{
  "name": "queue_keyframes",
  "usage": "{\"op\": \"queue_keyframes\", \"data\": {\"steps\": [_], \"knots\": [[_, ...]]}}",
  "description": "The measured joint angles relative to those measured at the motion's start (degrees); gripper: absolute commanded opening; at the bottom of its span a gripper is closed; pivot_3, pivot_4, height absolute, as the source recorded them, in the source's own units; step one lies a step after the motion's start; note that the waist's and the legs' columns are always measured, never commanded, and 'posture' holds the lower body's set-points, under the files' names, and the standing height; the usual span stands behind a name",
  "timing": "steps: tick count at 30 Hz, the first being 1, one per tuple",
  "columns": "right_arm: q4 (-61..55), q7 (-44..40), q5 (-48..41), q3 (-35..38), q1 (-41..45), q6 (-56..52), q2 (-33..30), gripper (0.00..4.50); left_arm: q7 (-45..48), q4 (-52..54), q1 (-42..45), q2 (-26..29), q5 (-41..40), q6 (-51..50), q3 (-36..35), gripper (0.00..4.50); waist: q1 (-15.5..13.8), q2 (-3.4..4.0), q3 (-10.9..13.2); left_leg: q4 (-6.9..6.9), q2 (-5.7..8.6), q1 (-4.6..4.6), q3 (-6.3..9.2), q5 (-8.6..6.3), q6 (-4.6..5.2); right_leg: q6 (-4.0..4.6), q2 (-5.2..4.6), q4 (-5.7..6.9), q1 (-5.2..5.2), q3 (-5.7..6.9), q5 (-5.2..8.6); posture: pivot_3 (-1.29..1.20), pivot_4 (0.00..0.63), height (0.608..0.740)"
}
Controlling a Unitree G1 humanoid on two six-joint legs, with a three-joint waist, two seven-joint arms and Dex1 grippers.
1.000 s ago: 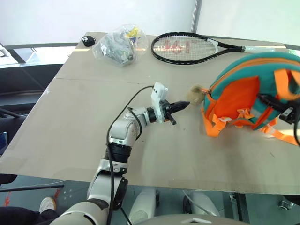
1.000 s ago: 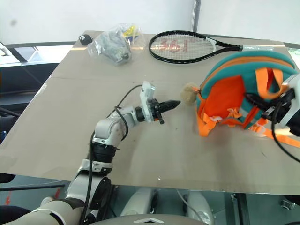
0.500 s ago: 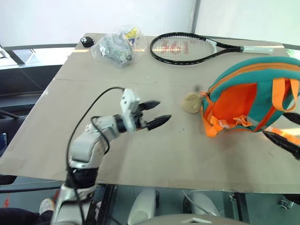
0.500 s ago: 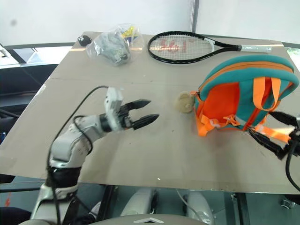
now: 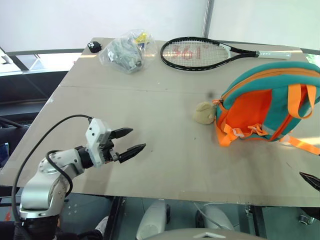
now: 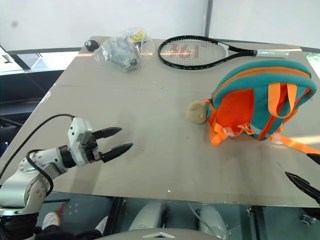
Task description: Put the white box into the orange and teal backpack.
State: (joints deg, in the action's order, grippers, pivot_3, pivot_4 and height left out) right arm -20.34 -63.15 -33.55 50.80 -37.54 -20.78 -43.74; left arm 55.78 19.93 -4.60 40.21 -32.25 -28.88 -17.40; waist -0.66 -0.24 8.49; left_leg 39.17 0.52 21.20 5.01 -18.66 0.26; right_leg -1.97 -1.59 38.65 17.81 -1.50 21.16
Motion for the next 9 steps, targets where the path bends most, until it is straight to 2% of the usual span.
{"op": "queue_keyframes", "data": {"steps": [9], "knots": [[2.38, -0.12, 0.97, 0.02, 0.22, 2.66, 0.37, 4.50, 0.84, -0.01, -0.81, 0.95, -1.54, -0.01, -0.44, 4.48, 0.04, 0.04, 0.02, -0.01, -0.02, -0.06, -0.05, 0.00, 0.00, 0.00, 0.00, -0.07, -0.05, -0.06, 0.00, 0.00, 0.150, 0.740]]}}
